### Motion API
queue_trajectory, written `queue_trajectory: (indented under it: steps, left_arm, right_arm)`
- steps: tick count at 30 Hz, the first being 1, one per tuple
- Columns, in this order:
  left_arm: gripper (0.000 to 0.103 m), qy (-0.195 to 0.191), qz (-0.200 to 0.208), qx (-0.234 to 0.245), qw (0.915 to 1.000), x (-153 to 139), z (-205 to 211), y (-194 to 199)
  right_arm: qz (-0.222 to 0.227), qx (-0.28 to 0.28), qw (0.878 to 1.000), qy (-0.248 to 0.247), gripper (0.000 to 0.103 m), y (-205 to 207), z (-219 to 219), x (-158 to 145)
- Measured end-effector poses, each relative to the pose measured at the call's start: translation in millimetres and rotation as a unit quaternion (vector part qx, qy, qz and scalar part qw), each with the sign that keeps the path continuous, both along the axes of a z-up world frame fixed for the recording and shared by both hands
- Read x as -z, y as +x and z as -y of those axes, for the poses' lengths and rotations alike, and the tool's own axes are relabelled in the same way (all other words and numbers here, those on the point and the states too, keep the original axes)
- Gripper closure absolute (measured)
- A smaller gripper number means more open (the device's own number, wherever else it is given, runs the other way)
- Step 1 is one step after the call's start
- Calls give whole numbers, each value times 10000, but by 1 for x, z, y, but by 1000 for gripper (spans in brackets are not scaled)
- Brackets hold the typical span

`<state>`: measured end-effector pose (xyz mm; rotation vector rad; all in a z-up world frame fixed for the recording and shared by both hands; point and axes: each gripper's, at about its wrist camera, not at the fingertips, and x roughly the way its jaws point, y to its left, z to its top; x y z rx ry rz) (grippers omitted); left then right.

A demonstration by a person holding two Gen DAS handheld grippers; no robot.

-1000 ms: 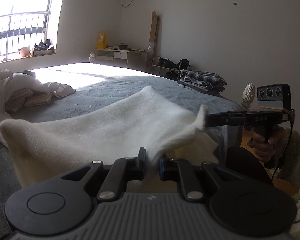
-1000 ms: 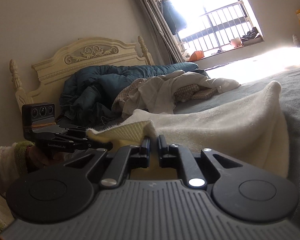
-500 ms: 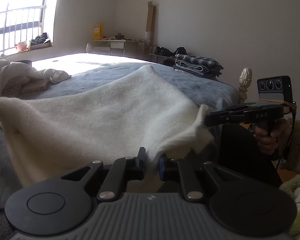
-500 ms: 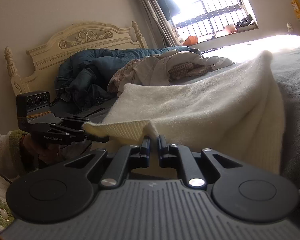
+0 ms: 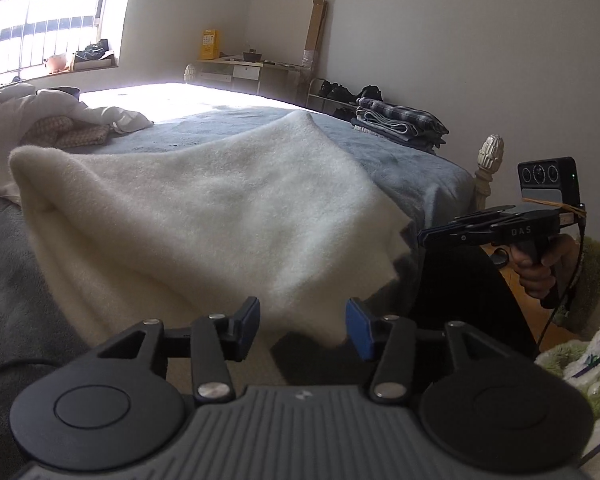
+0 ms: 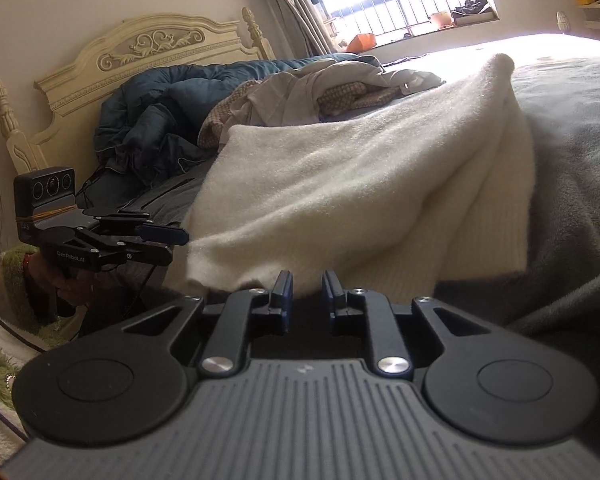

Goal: Fold clothes
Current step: 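Lay the folded sweater down and open both grippers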

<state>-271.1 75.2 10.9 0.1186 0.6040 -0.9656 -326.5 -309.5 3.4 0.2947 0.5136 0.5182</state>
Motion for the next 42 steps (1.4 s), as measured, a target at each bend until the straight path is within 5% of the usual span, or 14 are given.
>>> queue_trajectory:
  steps: [4, 9, 14, 17, 21, 25, 29, 31, 34, 39, 42]
  left_arm:
    - [46, -607, -142, -350, 9974, -15, -9, 10]
    - [41, -697, -266, -865, 9935, -5, -1, 30]
    - [44, -785, -389, -1377, 9866, 4, 7, 51]
    - [44, -837, -462, -1683, 9811, 10, 12, 63]
    - [37, -1258, -354, -1934, 9724, -9, 6, 73]
    - [35, -1549, -359, -2658, 9508, -14, 3, 102]
    - [45, -1384, -848, -3263, 9312, 21, -8, 122]
    - [44, -1560, -845, -3205, 9305, 18, -15, 120]
    - [42, -1789, -794, -3159, 9284, 3, -25, 121]
    - [34, -1983, -315, -3124, 9285, -25, -22, 144]
    - [34, -1843, -314, -3378, 9225, -13, -18, 173]
  right_arm:
    - [324, 349, 9986, 221, 85, -4, 19, -25]
    - [467, 1123, 9925, 114, 84, 54, 2, -42]
    - [-147, 1404, 9796, -1427, 85, 91, -28, -8]
    - [-297, 1328, 9835, -1190, 85, 84, -14, 4]
    - [-257, 1392, 9868, -787, 85, 93, -2, -30]
    - [148, 1689, 9830, -709, 84, 129, 1, -50]
    - [-179, 2049, 9745, -893, 85, 163, 13, -15]
    - [-495, 2043, 9749, -732, 86, 168, 23, 6]
    - [-507, 2014, 9759, -665, 85, 165, 28, -10]
    - [-51, 2043, 9773, -549, 85, 185, 28, -49]
    - [115, 2185, 9735, -670, 85, 213, 26, -50]
